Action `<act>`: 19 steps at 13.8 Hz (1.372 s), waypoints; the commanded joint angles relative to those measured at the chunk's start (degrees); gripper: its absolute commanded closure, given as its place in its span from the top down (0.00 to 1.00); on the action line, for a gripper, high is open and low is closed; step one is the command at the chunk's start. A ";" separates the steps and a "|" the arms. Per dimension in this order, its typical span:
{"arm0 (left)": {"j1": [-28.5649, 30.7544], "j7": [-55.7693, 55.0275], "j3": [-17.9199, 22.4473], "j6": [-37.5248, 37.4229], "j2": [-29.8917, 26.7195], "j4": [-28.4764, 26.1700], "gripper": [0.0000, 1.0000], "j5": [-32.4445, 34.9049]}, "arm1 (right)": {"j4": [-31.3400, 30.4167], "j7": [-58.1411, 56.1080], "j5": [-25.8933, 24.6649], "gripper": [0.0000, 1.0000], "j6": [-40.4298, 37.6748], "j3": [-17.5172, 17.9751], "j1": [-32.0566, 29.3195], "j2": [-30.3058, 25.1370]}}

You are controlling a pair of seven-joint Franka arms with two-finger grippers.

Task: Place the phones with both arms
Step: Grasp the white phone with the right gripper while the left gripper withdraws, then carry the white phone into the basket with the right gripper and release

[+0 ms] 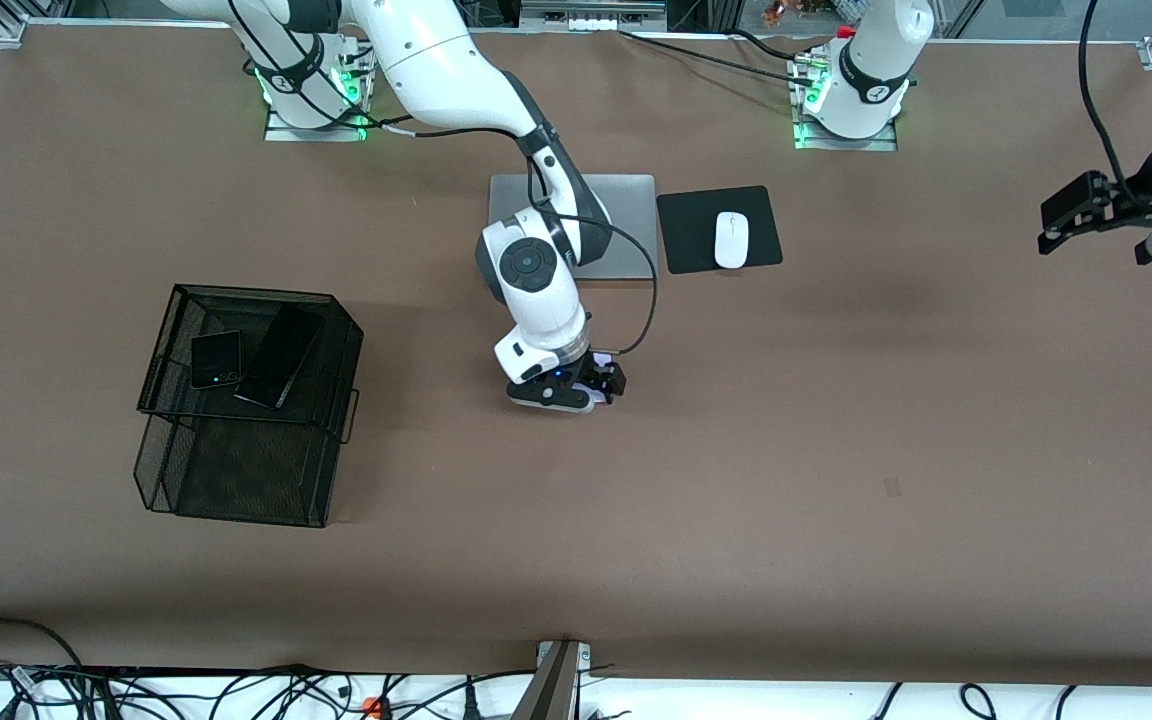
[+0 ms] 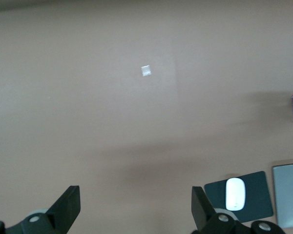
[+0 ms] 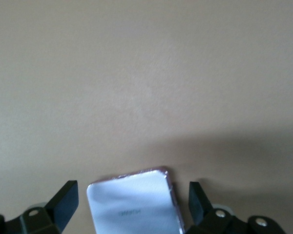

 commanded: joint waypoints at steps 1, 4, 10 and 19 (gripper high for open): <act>0.13 1.26 0.65 -1.74 0.14 1.54 1.00 -3.59 | 1.60 1.98 0.81 1.00 0.90 0.22 0.29 1.20; 0.22 1.17 0.65 -4.02 -1.44 1.54 1.00 -3.60 | 1.25 1.28 -1.89 1.00 0.73 0.22 1.53 1.12; 0.13 0.56 0.13 -4.12 -1.36 1.19 1.00 -3.07 | 0.90 1.01 -10.26 1.00 0.73 0.39 1.53 2.34; 0.04 0.82 0.04 -5.35 -1.27 0.84 1.00 -1.84 | 1.07 0.66 -11.32 0.00 -3.29 -0.30 1.53 1.30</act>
